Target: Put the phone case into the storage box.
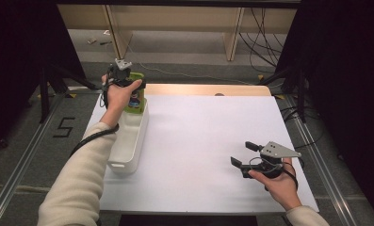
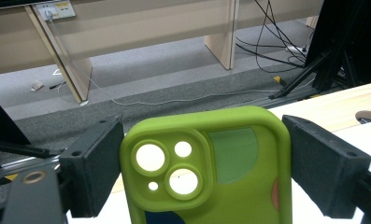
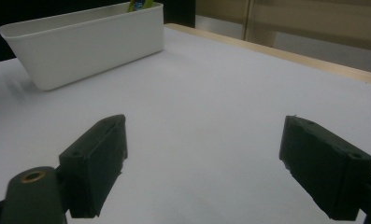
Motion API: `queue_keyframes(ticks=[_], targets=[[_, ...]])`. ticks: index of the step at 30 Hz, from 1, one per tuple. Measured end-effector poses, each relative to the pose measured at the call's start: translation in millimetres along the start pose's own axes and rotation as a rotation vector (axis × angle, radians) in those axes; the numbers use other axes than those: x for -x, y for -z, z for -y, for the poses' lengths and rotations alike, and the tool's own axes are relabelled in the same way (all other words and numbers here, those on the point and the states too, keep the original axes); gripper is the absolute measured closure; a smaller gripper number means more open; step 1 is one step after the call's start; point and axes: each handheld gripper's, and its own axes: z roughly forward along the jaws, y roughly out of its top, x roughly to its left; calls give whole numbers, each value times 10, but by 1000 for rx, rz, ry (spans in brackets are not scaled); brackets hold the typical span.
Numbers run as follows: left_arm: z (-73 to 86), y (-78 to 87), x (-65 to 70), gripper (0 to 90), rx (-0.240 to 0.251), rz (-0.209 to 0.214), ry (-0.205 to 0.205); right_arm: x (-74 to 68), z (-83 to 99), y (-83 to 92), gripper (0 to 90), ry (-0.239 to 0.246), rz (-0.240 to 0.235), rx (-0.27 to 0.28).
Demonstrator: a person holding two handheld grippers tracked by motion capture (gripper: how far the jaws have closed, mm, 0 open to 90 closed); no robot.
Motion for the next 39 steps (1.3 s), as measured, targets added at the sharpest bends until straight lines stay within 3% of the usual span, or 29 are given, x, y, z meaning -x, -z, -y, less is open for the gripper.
queue_keyframes(ticks=[39], targets=[[119,-57,-9,157,-25,1,9,1,-9,7,157,1,11,8]])
